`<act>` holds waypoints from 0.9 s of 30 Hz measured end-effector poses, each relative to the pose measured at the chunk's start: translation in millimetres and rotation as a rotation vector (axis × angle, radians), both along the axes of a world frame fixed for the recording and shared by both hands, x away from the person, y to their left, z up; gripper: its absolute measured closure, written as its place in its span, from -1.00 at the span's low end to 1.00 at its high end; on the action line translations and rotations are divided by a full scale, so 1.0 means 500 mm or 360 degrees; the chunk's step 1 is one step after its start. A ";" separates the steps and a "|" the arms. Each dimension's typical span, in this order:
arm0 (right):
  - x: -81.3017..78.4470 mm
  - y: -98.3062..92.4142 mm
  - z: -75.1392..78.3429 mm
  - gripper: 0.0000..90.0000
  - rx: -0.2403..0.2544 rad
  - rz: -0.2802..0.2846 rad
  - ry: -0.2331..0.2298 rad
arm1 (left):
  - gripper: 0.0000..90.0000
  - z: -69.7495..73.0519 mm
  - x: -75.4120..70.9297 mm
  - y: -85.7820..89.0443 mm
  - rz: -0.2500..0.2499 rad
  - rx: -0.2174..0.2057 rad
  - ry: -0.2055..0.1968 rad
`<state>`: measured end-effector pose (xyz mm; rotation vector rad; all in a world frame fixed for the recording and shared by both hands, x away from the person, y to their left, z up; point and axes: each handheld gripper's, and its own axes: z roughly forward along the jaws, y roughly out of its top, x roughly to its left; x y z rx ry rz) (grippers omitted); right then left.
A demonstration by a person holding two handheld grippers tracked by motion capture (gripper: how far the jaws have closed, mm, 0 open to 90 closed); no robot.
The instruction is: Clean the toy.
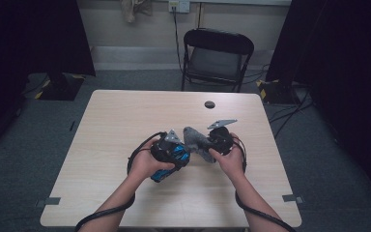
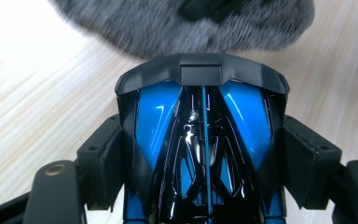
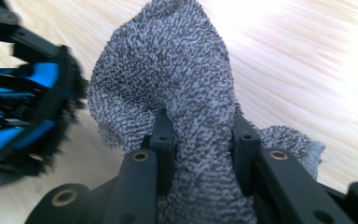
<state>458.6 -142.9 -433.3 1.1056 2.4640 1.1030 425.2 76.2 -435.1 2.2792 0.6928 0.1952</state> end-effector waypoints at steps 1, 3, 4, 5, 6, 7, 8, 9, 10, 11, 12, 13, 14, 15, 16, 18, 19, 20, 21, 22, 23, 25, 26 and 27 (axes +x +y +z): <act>-0.002 0.006 0.000 0.55 0.0000 0.0020 0.0000 | -0.43 0.000 0.001 0.000 -0.0003 0.0007 0.0001; -0.008 0.019 -0.002 0.54 -0.0007 0.0053 0.0003 | -0.43 -0.002 0.004 0.001 0.0004 0.0023 0.0005; -0.009 0.021 -0.003 0.55 -0.0011 0.0069 -0.0001 | -0.43 -0.003 0.005 0.003 0.0015 0.0037 0.0009; -0.010 0.023 -0.005 0.55 -0.0004 0.0079 0.0002 | -0.43 -0.005 0.007 0.006 0.0026 0.0041 0.0012; -0.011 0.023 -0.006 0.55 0.0003 0.0081 0.0006 | -0.43 -0.006 0.008 0.009 0.0039 0.0029 0.0013; -0.012 0.022 -0.006 0.55 0.0019 0.0091 0.0015 | -0.43 -0.005 0.009 0.012 0.0050 0.0027 0.0018; -0.013 0.022 -0.006 0.56 0.0027 0.0106 0.0017 | -0.43 -0.005 0.011 0.014 0.0055 0.0026 0.0009; -0.015 0.023 -0.006 0.56 0.0022 0.0117 0.0018 | -0.43 -0.004 0.012 0.016 0.0059 0.0030 0.0010; -0.016 0.024 -0.006 0.56 0.0019 0.0131 0.0017 | -0.43 -0.003 0.014 0.018 0.0075 0.0029 0.0003; -0.018 0.026 -0.006 0.56 0.0017 0.0143 0.0020 | -0.43 -0.003 0.015 0.020 0.0085 0.0035 0.0008; -0.019 0.028 -0.007 0.56 0.0013 0.0153 0.0020 | -0.43 -0.003 0.017 0.022 0.0097 0.0033 0.0005; -0.021 0.030 -0.007 0.56 0.0014 0.0162 0.0023 | -0.43 -0.003 0.020 0.024 0.0097 0.0039 0.0010; -0.022 0.031 -0.007 0.56 0.0015 0.0171 0.0023 | -0.43 -0.003 0.021 0.026 0.0111 0.0047 0.0009; -0.024 0.032 -0.008 0.56 0.0016 0.0178 0.0022 | -0.43 -0.004 0.023 0.029 0.0112 0.0049 0.0006; -0.025 0.034 -0.008 0.57 0.0019 0.0192 0.0025 | -0.43 -0.004 0.024 0.030 0.0120 0.0057 0.0016; -0.031 0.038 -0.009 0.57 0.0014 0.0219 0.0029 | -0.43 -0.005 0.027 0.035 0.0132 0.0051 0.0021; -0.032 0.039 -0.010 0.57 0.0014 0.0229 0.0032 | -0.43 -0.005 0.029 0.037 0.0136 0.0057 0.0016; -0.035 0.040 -0.010 0.57 0.0011 0.0242 0.0030 | -0.43 -0.005 0.030 0.039 0.0140 0.0064 0.0016; -0.037 0.041 -0.011 0.57 0.0010 0.0258 0.0033 | -0.43 -0.005 0.030 0.040 0.0142 0.0072 0.0019; -0.039 0.042 -0.011 0.57 0.0009 0.0271 0.0034 | -0.43 -0.004 0.032 0.042 0.0141 0.0079 0.0011; -0.041 0.042 -0.012 0.57 0.0013 0.0283 0.0036 | -0.43 -0.005 0.032 0.044 0.0147 0.0076 0.0025; -0.044 0.041 -0.014 0.57 0.0017 0.0301 0.0045 | -0.43 -0.006 0.033 0.046 0.0143 0.0083 0.0023; -0.045 0.039 -0.015 0.57 0.0020 0.0312 0.0045 | -0.43 -0.006 0.033 0.047 0.0150 0.0075 0.0025; -0.046 0.037 -0.015 0.57 0.0023 0.0313 0.0049 | -0.43 -0.006 0.032 0.047 0.0147 0.0071 0.0022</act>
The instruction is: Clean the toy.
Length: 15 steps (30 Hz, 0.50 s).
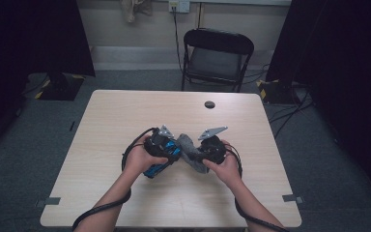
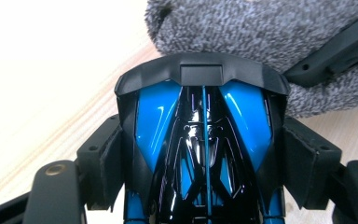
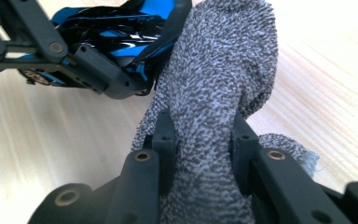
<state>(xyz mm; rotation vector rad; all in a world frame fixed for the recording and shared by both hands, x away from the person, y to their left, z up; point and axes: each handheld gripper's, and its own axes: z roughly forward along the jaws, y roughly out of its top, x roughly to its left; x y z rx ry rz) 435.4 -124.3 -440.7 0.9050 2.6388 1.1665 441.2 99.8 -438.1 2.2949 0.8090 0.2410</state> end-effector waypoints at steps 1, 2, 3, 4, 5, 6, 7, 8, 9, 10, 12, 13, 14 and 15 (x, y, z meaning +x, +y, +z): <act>0.000 -0.003 0.000 0.57 0.0003 0.0000 0.0001 | -0.43 0.000 -0.001 0.000 0.0005 -0.0001 0.0000; 0.000 -0.008 -0.001 0.58 0.0013 0.0000 0.0013 | -0.43 0.002 -0.001 0.002 -0.0004 0.0012 -0.0003; 0.001 -0.012 -0.001 0.58 0.0004 -0.0010 0.0015 | -0.43 0.002 -0.001 0.002 -0.0002 0.0002 0.0001; 0.002 -0.015 -0.002 0.58 -0.0006 -0.0018 0.0012 | -0.43 0.003 -0.002 0.003 -0.0007 0.0000 0.0001; 0.004 -0.021 -0.002 0.58 -0.0021 -0.0038 0.0014 | -0.43 0.004 -0.003 0.002 -0.0008 -0.0001 -0.0002; 0.005 -0.024 -0.002 0.58 -0.0026 -0.0058 0.0009 | -0.43 0.005 -0.006 0.000 -0.0016 -0.0004 0.0003; 0.008 -0.029 0.000 0.58 -0.0027 -0.0086 -0.0003 | -0.43 0.007 -0.008 -0.002 -0.0037 0.0011 -0.0003; 0.012 -0.034 0.001 0.58 -0.0022 -0.0112 -0.0009 | -0.43 0.009 -0.012 -0.006 -0.0041 -0.0003 0.0003; 0.017 -0.039 0.003 0.58 -0.0023 -0.0152 -0.0017 | -0.43 0.010 -0.015 -0.009 -0.0053 -0.0011 0.0004; 0.022 -0.042 0.005 0.58 -0.0025 -0.0180 -0.0015 | -0.43 0.012 -0.018 -0.013 -0.0066 -0.0016 0.0007; 0.030 -0.044 0.006 0.57 -0.0027 -0.0216 -0.0020 | -0.43 0.014 -0.024 -0.023 -0.0091 -0.0024 0.0003; 0.035 -0.043 0.008 0.57 -0.0026 -0.0229 -0.0023 | -0.43 0.014 -0.027 -0.030 -0.0110 -0.0031 0.0007; 0.039 -0.040 0.010 0.57 -0.0030 -0.0252 -0.0031 | -0.43 0.014 -0.029 -0.034 -0.0120 -0.0037 0.0010; 0.041 -0.037 0.012 0.57 -0.0028 -0.0254 -0.0036 | -0.43 0.014 -0.031 -0.039 -0.0132 -0.0037 0.0015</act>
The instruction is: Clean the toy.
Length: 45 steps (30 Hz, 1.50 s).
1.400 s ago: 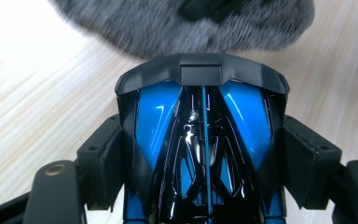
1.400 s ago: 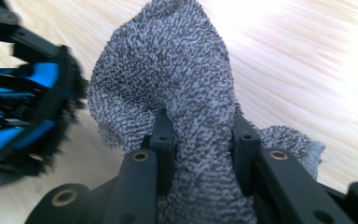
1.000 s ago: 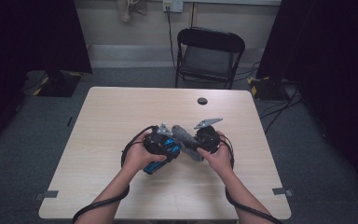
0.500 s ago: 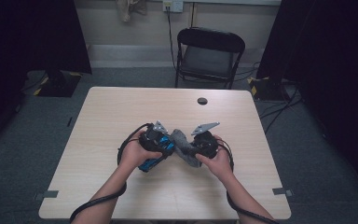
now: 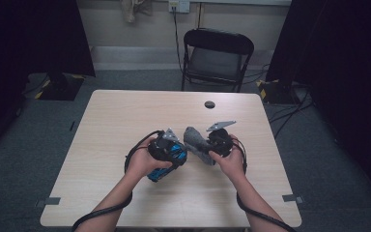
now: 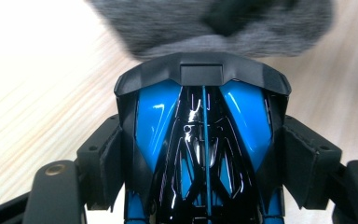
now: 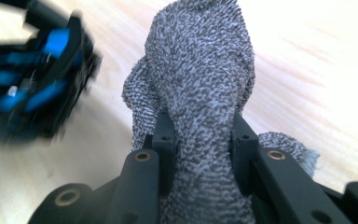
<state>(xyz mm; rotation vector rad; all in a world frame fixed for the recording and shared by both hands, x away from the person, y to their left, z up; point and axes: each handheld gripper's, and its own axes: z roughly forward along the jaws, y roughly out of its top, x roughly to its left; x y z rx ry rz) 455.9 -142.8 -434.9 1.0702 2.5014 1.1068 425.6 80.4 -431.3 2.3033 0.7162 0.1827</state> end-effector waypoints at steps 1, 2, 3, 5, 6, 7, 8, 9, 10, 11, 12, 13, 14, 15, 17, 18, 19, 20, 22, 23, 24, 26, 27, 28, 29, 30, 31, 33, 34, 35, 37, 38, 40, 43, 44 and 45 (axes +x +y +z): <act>0.002 0.006 0.002 0.57 -0.0004 -0.0004 -0.0013 | -0.43 -0.001 -0.002 -0.006 -0.0015 -0.0001 -0.0007; 0.003 0.015 0.005 0.57 -0.0014 0.0005 -0.0017 | -0.43 -0.002 -0.003 -0.011 -0.0028 0.0005 0.0000; 0.005 0.023 0.006 0.57 -0.0019 0.0027 -0.0020 | -0.43 -0.003 -0.004 -0.014 -0.0030 -0.0005 0.0000; 0.004 0.038 0.008 0.57 -0.0033 0.0063 -0.0024 | -0.43 -0.005 -0.004 -0.018 -0.0037 -0.0012 0.0004; 0.003 0.045 0.008 0.57 -0.0030 0.0087 -0.0020 | -0.43 -0.006 -0.003 -0.019 -0.0026 -0.0011 0.0003; 0.001 0.051 0.008 0.57 -0.0028 0.0104 -0.0021 | -0.43 -0.007 -0.001 -0.018 -0.0021 0.0001 0.0000; -0.001 0.055 0.008 0.57 -0.0031 0.0118 -0.0023 | -0.43 -0.009 0.002 -0.016 -0.0010 0.0006 0.0003; -0.002 0.059 0.007 0.57 -0.0044 0.0133 -0.0025 | -0.43 -0.011 0.004 -0.012 0.0003 0.0000 0.0010; -0.004 0.060 0.007 0.57 -0.0045 0.0140 -0.0026 | -0.43 -0.011 0.006 -0.009 0.0005 0.0005 0.0014; -0.005 0.060 0.006 0.57 -0.0034 0.0146 -0.0021 | -0.43 -0.012 0.007 -0.006 0.0016 0.0008 0.0013; -0.007 0.060 0.006 0.57 -0.0023 0.0150 -0.0017 | -0.43 -0.012 0.008 -0.001 0.0025 0.0014 0.0006; -0.009 0.061 0.005 0.57 -0.0023 0.0167 -0.0018 | -0.43 -0.013 0.010 0.001 0.0029 0.0020 0.0008; -0.011 0.061 0.006 0.57 -0.0028 0.0169 -0.0022 | -0.43 -0.013 0.012 0.005 0.0044 0.0025 0.0003; -0.013 0.062 0.006 0.57 -0.0017 0.0171 -0.0021 | -0.43 -0.013 0.013 0.007 0.0055 0.0023 0.0005; -0.016 0.063 0.007 0.57 -0.0009 0.0177 -0.0022 | -0.43 -0.014 0.018 0.013 0.0076 0.0022 0.0007; -0.019 0.064 0.007 0.57 -0.0004 0.0184 -0.0023 | -0.43 -0.014 0.019 0.014 0.0085 0.0019 0.0008; -0.021 0.064 0.006 0.57 -0.0005 0.0190 -0.0022 | -0.43 -0.014 0.020 0.016 0.0091 0.0024 0.0008; -0.023 0.063 0.006 0.57 -0.0005 0.0192 -0.0018 | -0.43 -0.015 0.021 0.018 0.0108 0.0033 -0.0004; -0.028 0.059 0.005 0.58 -0.0003 0.0199 -0.0015 | -0.43 -0.018 0.027 0.027 0.0135 0.0034 0.0005; -0.030 0.056 0.004 0.58 0.0001 0.0211 -0.0008 | -0.43 -0.019 0.029 0.031 0.0149 0.0026 0.0007; -0.031 0.055 0.003 0.58 -0.0001 0.0218 -0.0006 | -0.43 -0.020 0.032 0.036 0.0153 0.0031 0.0008; -0.036 0.051 0.001 0.58 0.0004 0.0238 0.0001 | -0.43 -0.021 0.034 0.042 0.0171 0.0031 0.0009; -0.038 0.049 0.000 0.57 -0.0002 0.0242 0.0005 | -0.43 -0.021 0.035 0.045 0.0176 0.0037 0.0015; -0.040 0.047 -0.001 0.58 -0.0002 0.0249 0.0008 | -0.43 -0.021 0.036 0.047 0.0185 0.0039 0.0006; -0.041 0.045 -0.002 0.57 -0.0007 0.0256 0.0011 | -0.43 -0.020 0.036 0.049 0.0179 0.0037 0.0011; -0.042 0.042 -0.003 0.57 -0.0018 0.0254 0.0008 | -0.43 -0.020 0.036 0.051 0.0187 0.0027 0.0018; -0.041 0.036 -0.004 0.57 -0.0012 0.0237 0.0009 | -0.43 -0.019 0.036 0.052 0.0182 0.0027 0.0012; -0.036 0.024 -0.005 0.57 -0.0005 0.0177 0.0003 | -0.43 -0.017 0.034 0.051 0.0167 0.0043 0.0021; -0.033 0.020 -0.005 0.57 0.0001 0.0158 0.0005 | -0.43 -0.016 0.030 0.049 0.0155 0.0039 0.0021; -0.027 0.014 -0.005 0.57 0.0009 0.0128 0.0007 | -0.43 -0.015 0.027 0.046 0.0140 0.0043 0.0019; -0.019 0.008 -0.004 0.57 0.0001 0.0082 0.0004 | -0.43 -0.015 0.021 0.039 0.0121 0.0025 0.0025; -0.015 0.007 -0.004 0.57 -0.0002 0.0064 0.0002 | -0.43 -0.015 0.016 0.033 0.0108 0.0008 0.0030; -0.008 0.011 -0.002 0.57 -0.0002 0.0048 -0.0003 | -0.43 -0.015 0.012 0.024 0.0086 0.0018 0.0035; -0.009 0.030 0.002 0.57 0.0008 0.0085 -0.0012 | -0.43 -0.017 0.012 0.012 0.0077 0.0000 0.0034; -0.011 0.037 0.002 0.57 0.0009 0.0102 -0.0012 | -0.43 -0.016 0.014 0.012 0.0081 0.0019 0.0032; -0.015 0.044 0.002 0.57 0.0004 0.0132 -0.0016 | -0.43 -0.017 0.017 0.013 0.0095 0.0015 0.0025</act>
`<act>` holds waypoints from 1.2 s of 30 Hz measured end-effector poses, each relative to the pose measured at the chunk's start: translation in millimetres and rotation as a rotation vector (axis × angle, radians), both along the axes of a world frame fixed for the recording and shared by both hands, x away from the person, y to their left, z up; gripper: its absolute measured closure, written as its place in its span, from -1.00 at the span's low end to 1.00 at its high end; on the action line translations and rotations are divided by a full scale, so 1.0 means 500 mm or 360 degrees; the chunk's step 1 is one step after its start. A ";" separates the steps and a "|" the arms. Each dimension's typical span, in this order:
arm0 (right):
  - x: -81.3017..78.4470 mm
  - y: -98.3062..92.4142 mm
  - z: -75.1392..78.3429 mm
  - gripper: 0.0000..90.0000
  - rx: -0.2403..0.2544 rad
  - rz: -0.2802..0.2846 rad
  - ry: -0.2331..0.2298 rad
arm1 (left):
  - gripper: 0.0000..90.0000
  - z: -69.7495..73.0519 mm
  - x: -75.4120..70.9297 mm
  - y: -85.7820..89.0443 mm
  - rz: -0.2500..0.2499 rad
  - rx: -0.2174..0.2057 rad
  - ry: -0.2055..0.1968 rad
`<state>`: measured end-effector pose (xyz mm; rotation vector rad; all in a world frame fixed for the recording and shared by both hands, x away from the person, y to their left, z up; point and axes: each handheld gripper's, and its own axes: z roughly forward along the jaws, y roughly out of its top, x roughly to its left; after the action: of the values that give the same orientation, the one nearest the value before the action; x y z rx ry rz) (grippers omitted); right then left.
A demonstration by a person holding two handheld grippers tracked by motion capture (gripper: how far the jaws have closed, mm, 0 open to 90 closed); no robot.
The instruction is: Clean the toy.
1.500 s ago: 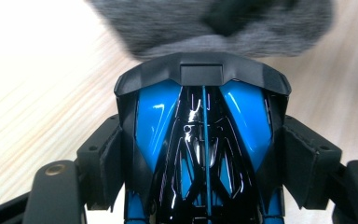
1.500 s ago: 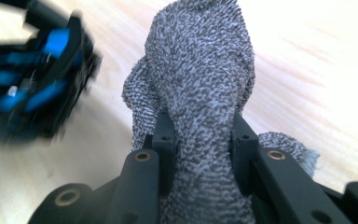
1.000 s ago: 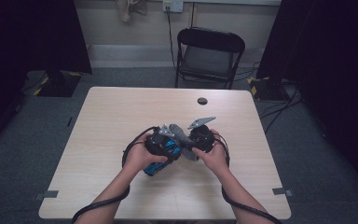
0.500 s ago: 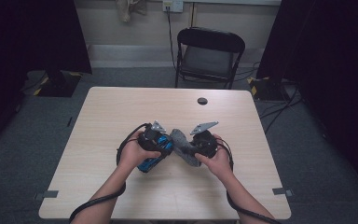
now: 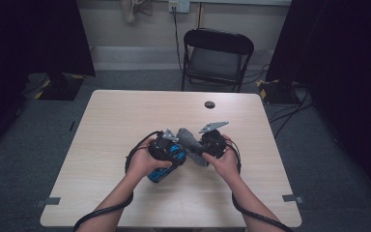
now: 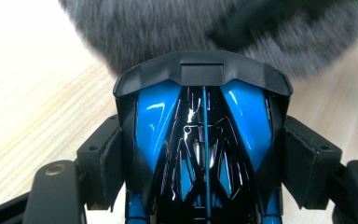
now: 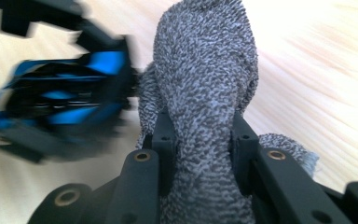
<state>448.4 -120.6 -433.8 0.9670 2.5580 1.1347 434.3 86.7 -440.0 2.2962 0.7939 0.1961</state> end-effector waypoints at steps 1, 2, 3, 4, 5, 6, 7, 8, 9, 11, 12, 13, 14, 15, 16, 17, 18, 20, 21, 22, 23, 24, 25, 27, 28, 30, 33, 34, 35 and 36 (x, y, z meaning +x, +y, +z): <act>-0.005 0.008 -0.001 0.57 -0.0015 0.0019 -0.0001 | -0.43 -0.001 0.002 0.002 0.0008 -0.0008 0.0008; -0.007 0.011 -0.002 0.57 -0.0015 0.0029 0.0000 | -0.43 -0.001 0.004 0.005 0.0016 0.0000 0.0009; -0.010 0.014 -0.002 0.57 -0.0013 0.0036 0.0000 | -0.43 -0.002 0.007 0.009 0.0018 0.0000 0.0008; -0.011 0.015 -0.002 0.57 -0.0007 0.0042 -0.0002 | -0.43 -0.002 0.007 0.011 0.0026 -0.0007 0.0014; -0.011 0.015 -0.002 0.57 -0.0004 0.0046 0.0000 | -0.43 -0.003 0.008 0.014 0.0036 -0.0009 0.0012; -0.011 0.015 -0.002 0.57 -0.0003 0.0050 0.0005 | -0.43 -0.003 0.010 0.017 0.0038 -0.0005 0.0007; -0.011 0.014 -0.003 0.57 -0.0004 0.0055 0.0008 | -0.43 -0.002 0.013 0.021 0.0041 0.0004 0.0005; -0.012 0.014 -0.003 0.57 -0.0003 0.0059 0.0008 | -0.43 -0.003 0.015 0.023 0.0050 0.0001 0.0006; -0.013 0.014 -0.004 0.57 -0.0002 0.0061 0.0010 | -0.43 -0.003 0.018 0.026 0.0056 0.0007 0.0003; -0.015 0.013 -0.005 0.57 -0.0005 0.0065 0.0010 | -0.43 -0.003 0.021 0.032 0.0068 0.0007 0.0006; -0.016 0.013 -0.005 0.57 -0.0007 0.0069 0.0019 | -0.43 -0.003 0.021 0.035 0.0081 -0.0003 0.0004; -0.017 0.014 -0.006 0.57 -0.0012 0.0075 0.0018 | -0.43 -0.003 0.021 0.037 0.0082 0.0001 0.0006; -0.019 0.014 -0.006 0.57 -0.0011 0.0081 0.0023 | -0.43 -0.003 0.021 0.040 0.0089 -0.0001 0.0011; -0.020 0.015 -0.007 0.57 -0.0017 0.0085 0.0024 | -0.43 -0.004 0.021 0.042 0.0094 -0.0005 0.0007; -0.021 0.016 -0.008 0.57 -0.0022 0.0092 0.0026 | -0.43 -0.004 0.021 0.044 0.0099 0.0000 0.0012; -0.023 0.017 -0.010 0.57 -0.0026 0.0100 0.0030 | -0.43 -0.004 0.022 0.047 0.0101 0.0004 0.0009; -0.025 0.018 -0.011 0.57 -0.0028 0.0097 0.0035 | -0.43 -0.005 0.023 0.048 0.0103 0.0007 0.0012; -0.028 0.018 -0.013 0.57 -0.0029 0.0108 0.0038 | -0.43 -0.006 0.025 0.050 0.0116 0.0003 0.0014; -0.029 0.018 -0.014 0.57 -0.0030 0.0113 0.0037 | -0.43 -0.005 0.027 0.052 0.0120 0.0011 0.0012; -0.030 0.018 -0.014 0.57 -0.0031 0.0120 0.0039 | -0.43 -0.005 0.030 0.053 0.0127 -0.0001 0.0014; -0.031 0.017 -0.014 0.57 -0.0038 0.0123 0.0038 | -0.43 -0.005 0.033 0.055 0.0140 -0.0004 0.0016; -0.032 0.016 -0.015 0.57 -0.0042 0.0132 0.0042 | -0.43 -0.003 0.035 0.057 0.0154 -0.0004 0.0015; -0.032 0.015 -0.016 0.57 -0.0051 0.0136 0.0047 | -0.43 -0.002 0.037 0.059 0.0149 -0.0001 0.0025; -0.032 0.009 -0.018 0.57 -0.0070 0.0119 0.0050 | -0.43 0.003 0.038 0.061 0.0157 -0.0015 0.0013; -0.031 0.005 -0.019 0.57 -0.0071 0.0108 0.0051 | -0.43 0.006 0.038 0.061 0.0154 -0.0014 0.0008; -0.026 -0.005 -0.021 0.57 -0.0090 0.0056 0.0046 | -0.43 0.014 0.034 0.060 0.0145 -0.0026 0.0000; -0.014 -0.020 -0.022 0.57 -0.0080 -0.0042 0.0046 | -0.43 0.025 0.027 0.054 0.0130 -0.0050 -0.0006; -0.009 -0.022 -0.021 0.57 -0.0067 -0.0062 0.0045 | -0.43 0.027 0.027 0.052 0.0124 -0.0053 -0.0006; -0.007 -0.021 -0.020 0.57 -0.0063 -0.0072 0.0046 | -0.43 0.030 0.027 0.047 0.0114 -0.0059 -0.0009; -0.006 -0.015 -0.018 0.57 -0.0070 -0.0079 0.0038 | -0.43 0.032 0.027 0.045 0.0116 -0.0065 -0.0014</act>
<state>445.6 -128.1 -442.8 1.0333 2.5512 1.0555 447.6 109.0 -423.9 2.2286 0.8701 0.2211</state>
